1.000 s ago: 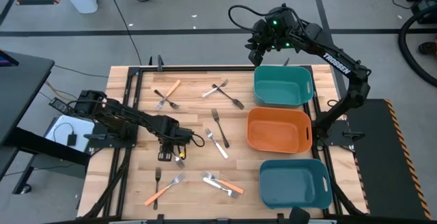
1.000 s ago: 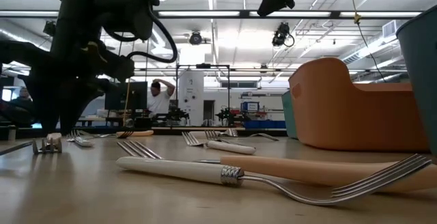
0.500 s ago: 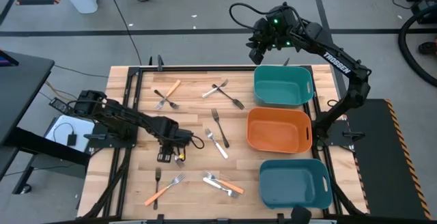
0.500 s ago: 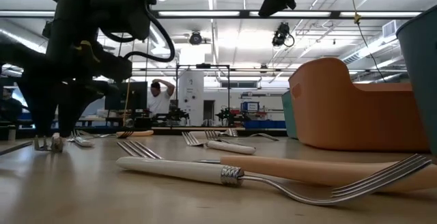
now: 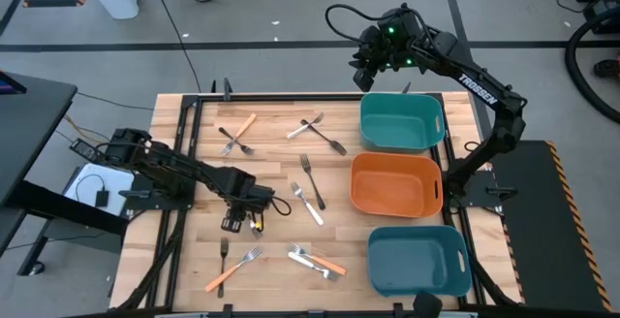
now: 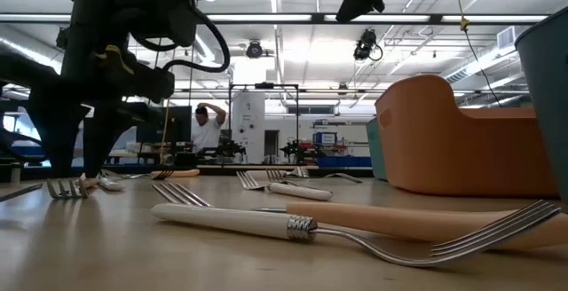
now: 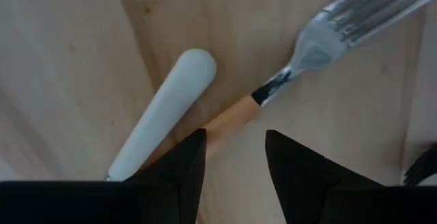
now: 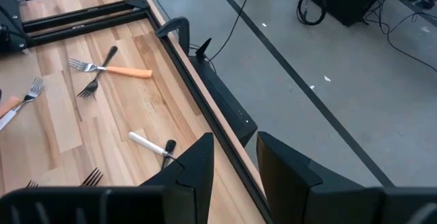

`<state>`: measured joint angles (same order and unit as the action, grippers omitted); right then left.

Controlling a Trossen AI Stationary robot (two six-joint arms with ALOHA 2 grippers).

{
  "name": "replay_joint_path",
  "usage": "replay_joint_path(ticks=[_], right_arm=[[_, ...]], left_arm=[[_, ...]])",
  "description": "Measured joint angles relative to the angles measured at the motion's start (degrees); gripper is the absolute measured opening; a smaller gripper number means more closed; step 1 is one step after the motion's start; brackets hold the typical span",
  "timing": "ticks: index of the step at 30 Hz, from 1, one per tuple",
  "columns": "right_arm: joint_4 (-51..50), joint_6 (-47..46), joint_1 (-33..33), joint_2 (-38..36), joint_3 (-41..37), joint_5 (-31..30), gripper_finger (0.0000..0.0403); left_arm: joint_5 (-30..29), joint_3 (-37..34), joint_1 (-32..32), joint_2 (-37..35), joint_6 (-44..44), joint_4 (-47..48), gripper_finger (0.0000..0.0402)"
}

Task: Sort silverware by color (type)
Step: Put the orange fork into the green bin

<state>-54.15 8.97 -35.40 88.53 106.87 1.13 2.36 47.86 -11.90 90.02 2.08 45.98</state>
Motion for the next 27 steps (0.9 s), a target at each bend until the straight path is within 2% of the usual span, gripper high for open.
replay_joint_path(ticks=[10, 16, 24, 27], right_arm=[[0.00, 0.00, 0.00, 0.00, 0.00, 0.00, 0.0119], [0.00, -0.02, 0.00, 0.00, 0.00, 0.00, 0.0119], [0.00, -0.02, 0.00, 0.00, 0.00, 0.00, 0.0119], [0.00, -0.02, 0.00, 0.00, 0.00, 0.00, 0.0119]], left_arm=[[-3.20, 0.04, 0.02, 0.00, 16.23, -3.83, 0.0163], [1.65, -0.74, 0.02, 0.04, 18.08, -2.79, 0.0163], [1.79, -0.77, 0.04, 0.04, 21.18, -5.33, 0.0163], [2.09, -2.78, 0.02, 0.04, 22.16, -8.31, 0.0163]])
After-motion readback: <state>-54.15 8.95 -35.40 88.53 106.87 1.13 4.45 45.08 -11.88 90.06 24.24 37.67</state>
